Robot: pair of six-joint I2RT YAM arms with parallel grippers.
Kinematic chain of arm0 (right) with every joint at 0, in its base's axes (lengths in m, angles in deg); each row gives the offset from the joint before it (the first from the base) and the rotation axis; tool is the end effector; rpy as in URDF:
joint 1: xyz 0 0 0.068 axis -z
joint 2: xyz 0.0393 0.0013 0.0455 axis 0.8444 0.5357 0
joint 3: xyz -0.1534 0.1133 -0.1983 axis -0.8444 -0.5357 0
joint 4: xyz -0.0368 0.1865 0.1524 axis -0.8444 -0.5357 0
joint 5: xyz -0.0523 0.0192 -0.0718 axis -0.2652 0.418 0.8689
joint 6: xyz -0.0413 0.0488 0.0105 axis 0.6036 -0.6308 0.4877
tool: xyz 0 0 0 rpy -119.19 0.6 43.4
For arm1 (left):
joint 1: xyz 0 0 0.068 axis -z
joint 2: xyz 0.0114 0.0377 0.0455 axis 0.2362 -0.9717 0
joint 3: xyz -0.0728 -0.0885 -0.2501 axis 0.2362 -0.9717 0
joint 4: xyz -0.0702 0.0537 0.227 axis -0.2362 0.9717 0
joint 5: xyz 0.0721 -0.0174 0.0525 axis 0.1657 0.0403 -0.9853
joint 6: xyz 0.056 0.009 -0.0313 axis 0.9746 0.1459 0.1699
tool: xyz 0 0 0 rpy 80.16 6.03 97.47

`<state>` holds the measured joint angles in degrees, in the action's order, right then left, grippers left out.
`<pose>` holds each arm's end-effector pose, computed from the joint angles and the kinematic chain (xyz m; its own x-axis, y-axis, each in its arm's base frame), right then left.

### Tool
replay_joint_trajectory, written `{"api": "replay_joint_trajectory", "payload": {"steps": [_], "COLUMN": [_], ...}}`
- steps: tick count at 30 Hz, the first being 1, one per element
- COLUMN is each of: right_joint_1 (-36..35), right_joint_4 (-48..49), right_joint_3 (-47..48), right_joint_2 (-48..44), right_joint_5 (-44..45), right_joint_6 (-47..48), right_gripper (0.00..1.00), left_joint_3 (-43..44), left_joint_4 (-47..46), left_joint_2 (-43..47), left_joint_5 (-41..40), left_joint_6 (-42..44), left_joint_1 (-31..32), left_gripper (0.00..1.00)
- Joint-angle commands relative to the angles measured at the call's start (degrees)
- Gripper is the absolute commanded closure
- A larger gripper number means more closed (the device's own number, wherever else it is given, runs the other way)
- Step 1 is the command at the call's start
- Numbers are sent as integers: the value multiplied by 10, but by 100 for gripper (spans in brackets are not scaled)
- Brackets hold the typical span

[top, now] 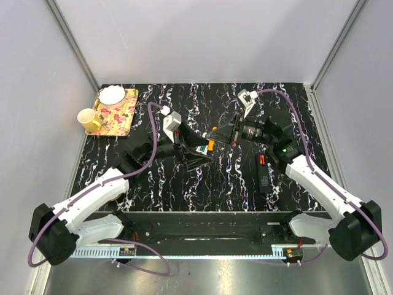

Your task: Unload the batteries from the remote control

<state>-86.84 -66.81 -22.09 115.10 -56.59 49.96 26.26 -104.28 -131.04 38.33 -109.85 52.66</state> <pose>0.2068 0.1579 0.3780 -0.4860 0.1803 -0.8551 -0.8403 0.1724 0.5139 0.1603 -0.1745 0.3605 -0.3322 -0.1532 -0.9307 0.9349 0.0771 -0.3464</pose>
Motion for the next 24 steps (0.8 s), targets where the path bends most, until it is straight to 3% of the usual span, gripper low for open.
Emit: {"api": "replay_joint_trajectory", "payload": {"steps": [1,4,7,10,11,14,16,17,19,20,24], "right_joint_1": [-3,-3,-3,-3,-4,-3,-3,-3,-2,-2,-2], "right_joint_4": [-37,-20,-6,11,14,15,1,-5,-5,0,5], "right_joint_3": [15,10,0,-9,-12,-11,-12,-17,-26,-33,-36], "right_joint_2": [-13,-13,-18,-20,-21,-20,-28,-33,-51,-56,-67], "right_joint_5": [40,29,27,21,16,-4,1,7,15,15,4], "right_joint_6": [25,17,10,2,2,2,5,8,10,9,2], "right_gripper": [100,100,100,100,100,100,93,81,66,47,24], "left_joint_3": [28,40,46,49,51,53,49,43,36,28,20], "left_joint_4": [26,19,0,-24,-30,-27,-23,-21,-22,-23,-30], "left_joint_2": [-9,-27,-44,-57,-60,-63,-60,-52,-42,-34,-23], "left_joint_5": [-25,-12,-7,-10,-9,-23,-35,-39,-46,-46,-37], "left_joint_6": [36,34,25,10,6,0,3,6,7,9,7], "left_joint_1": [-1,-1,-1,-1,-1,0,-1,-1,-1,-1,-1], "left_gripper": [18,25,47,81,100,100,100,100,100,100,100]}}
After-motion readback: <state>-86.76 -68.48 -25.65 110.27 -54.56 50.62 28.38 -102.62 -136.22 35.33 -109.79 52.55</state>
